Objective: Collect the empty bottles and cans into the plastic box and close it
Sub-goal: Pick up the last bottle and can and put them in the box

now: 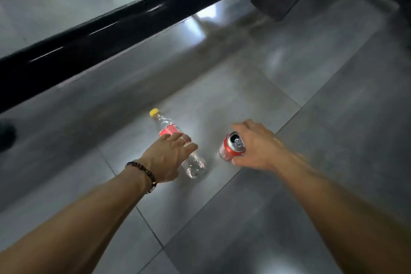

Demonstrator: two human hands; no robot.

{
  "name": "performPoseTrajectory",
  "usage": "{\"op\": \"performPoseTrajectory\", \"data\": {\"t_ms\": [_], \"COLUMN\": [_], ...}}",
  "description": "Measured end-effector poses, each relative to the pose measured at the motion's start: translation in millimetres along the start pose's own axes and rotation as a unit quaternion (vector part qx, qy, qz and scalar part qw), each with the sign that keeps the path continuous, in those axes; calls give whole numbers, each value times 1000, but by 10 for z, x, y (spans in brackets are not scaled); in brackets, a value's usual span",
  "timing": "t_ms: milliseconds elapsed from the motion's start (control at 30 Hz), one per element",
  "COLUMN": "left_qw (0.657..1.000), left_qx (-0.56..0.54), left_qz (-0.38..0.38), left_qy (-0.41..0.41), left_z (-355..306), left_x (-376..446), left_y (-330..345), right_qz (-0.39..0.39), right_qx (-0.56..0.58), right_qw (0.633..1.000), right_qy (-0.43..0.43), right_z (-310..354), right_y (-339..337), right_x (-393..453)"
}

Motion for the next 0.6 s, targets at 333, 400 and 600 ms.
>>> {"op": "performPoseTrajectory", "data": {"t_ms": [333, 400, 600], "left_qw": [995, 994, 998], "left_qx": [85, 92, 1], "left_qz": [-40, -39, -29], "left_qy": [-27, -33, -47], "left_z": [44, 17, -159], "left_x": [439, 417, -270], "left_y": [427, 392, -49], "right_qz": [17, 4, -2], "right_qx": [33, 50, 82], "right_qw": [999, 998, 996], "right_qy": [-35, -33, -41], "right_z": [-96, -109, 116], "right_y": [340, 280, -185], "right_x": [485, 443, -88]}}
Point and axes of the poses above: each hand's wrist, its own x-axis towards the middle knuckle, its own y-axis out of the palm, z = x × y, the point moved 5 cm from there along x, towards the middle knuckle, and after that the axes turned 11 degrees about z, right-handed, at the moved point
